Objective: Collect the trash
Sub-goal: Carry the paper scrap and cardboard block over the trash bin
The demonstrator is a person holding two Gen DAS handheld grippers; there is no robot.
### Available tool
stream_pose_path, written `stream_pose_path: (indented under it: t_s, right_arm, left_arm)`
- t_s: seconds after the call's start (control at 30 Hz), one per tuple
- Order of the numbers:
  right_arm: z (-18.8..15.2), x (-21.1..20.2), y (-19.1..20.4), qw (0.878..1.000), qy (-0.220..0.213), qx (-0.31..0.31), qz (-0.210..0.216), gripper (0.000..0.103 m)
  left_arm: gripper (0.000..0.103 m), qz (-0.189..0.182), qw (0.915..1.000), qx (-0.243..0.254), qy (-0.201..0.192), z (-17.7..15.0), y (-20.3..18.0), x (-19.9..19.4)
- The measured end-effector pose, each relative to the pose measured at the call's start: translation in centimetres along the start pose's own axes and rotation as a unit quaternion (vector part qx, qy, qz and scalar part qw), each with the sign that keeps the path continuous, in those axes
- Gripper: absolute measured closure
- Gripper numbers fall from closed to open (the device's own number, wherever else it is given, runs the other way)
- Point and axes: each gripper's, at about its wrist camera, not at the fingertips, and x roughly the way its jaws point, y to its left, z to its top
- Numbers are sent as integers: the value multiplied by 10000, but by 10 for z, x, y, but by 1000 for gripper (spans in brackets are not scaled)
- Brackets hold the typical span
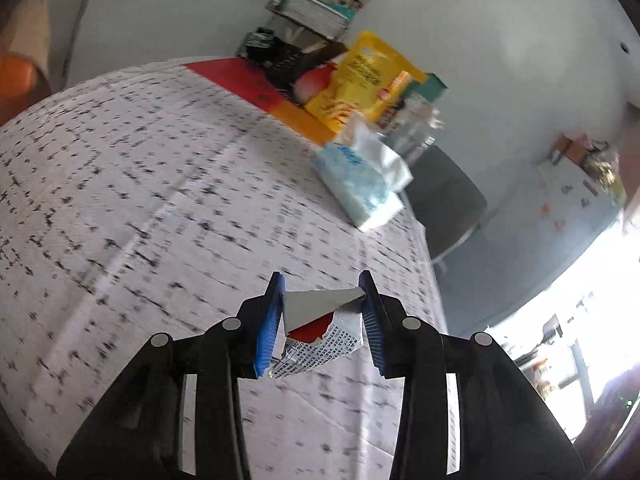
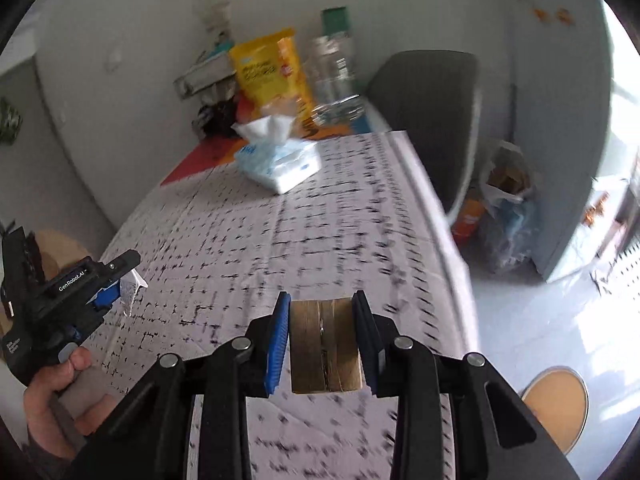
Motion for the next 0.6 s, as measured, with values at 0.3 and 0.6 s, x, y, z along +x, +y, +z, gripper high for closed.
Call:
stream_pose_path:
  t_s: [0.3,0.6]
  right_arm:
    - [-33,-46,-57,9975,-244,618,-230,71]
    - [-53,-79,-122,9921,-424,1090,-445,71]
  left_arm:
    - [65,-463,9972,515,279,-34,-61,2]
    - [65,-852,9879,1113,657,-80,-136,13]
